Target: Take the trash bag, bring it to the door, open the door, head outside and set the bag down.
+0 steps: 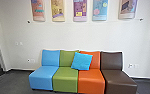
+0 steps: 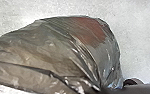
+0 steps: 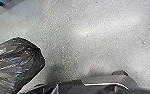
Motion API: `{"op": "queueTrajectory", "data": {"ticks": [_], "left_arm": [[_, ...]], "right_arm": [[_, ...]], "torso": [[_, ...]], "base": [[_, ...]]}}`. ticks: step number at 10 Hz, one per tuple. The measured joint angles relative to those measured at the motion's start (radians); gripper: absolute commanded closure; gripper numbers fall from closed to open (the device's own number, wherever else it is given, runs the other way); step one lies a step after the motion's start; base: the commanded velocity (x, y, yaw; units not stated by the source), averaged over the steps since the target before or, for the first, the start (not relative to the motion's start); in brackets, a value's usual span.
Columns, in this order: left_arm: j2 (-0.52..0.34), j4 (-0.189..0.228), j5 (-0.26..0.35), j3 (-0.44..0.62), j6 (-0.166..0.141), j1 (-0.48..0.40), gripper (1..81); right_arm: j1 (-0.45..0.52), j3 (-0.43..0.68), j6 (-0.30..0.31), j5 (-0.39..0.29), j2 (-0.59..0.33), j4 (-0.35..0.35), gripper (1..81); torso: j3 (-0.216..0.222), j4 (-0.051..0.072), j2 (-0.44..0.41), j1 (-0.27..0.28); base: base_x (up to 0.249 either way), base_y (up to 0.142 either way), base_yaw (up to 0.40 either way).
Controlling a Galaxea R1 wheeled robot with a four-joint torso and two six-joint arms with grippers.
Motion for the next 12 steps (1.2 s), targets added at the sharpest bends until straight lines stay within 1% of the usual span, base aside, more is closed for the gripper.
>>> {"op": "queueTrajectory", "data": {"ticks": [2, 4, 6, 9, 10, 11, 12], "left_arm": [[0.028, 0.016, -0.02, -0.039, 0.001, 0.027, 81.1], [0.056, 0.049, -0.044, -0.047, 0.003, 0.073, 81.1], [0.083, 0.089, -0.061, -0.051, 0.004, 0.107, 81.1], [0.09, 0.121, -0.082, -0.053, 0.004, 0.125, 81.1], [0.088, 0.133, -0.095, -0.054, 0.003, 0.134, 81.1], [0.088, 0.136, -0.103, -0.053, 0.003, 0.144, 81.1], [0.088, 0.138, -0.103, -0.053, 0.004, 0.146, 81.1]], "right_arm": [[-0.011, -0.041, 0.0, 0.0, 0.03, 0.0, 1.0], [-0.021, -0.085, 0.0, 0.0, 0.055, 0.0, 1.0], [-0.04, -0.157, 0.0, 0.002, 0.11, 0.0, 1.0], [-0.069, -0.232, -0.004, 0.024, 0.199, 0.0, 1.0], [-0.086, -0.247, -0.005, 0.026, 0.218, -0.004, 1.0], [-0.097, -0.257, -0.005, 0.026, 0.227, -0.01, 1.0], [-0.096, -0.274, -0.005, 0.026, 0.236, -0.012, 1.0]], "torso": [[0.014, 0.0, 0.055, -0.035], [0.016, 0.0, 0.121, -0.079], [0.016, 0.0, 0.19, -0.123], [0.016, 0.0, 0.294, -0.19], [0.016, 0.0, 0.328, -0.212], [0.02, 0.0, 0.354, -0.228], [0.034, 0.0, 0.38, -0.245]], "base": [[0.0, 0.0, 0.0], [0.0, 0.0, 0.0], [0.0, 0.0, 0.0], [0.0, 0.0, 0.0], [0.0, 0.0, 0.0], [0.0, 0.0, 0.0], [0.0, 0.0, 0.0]]}}
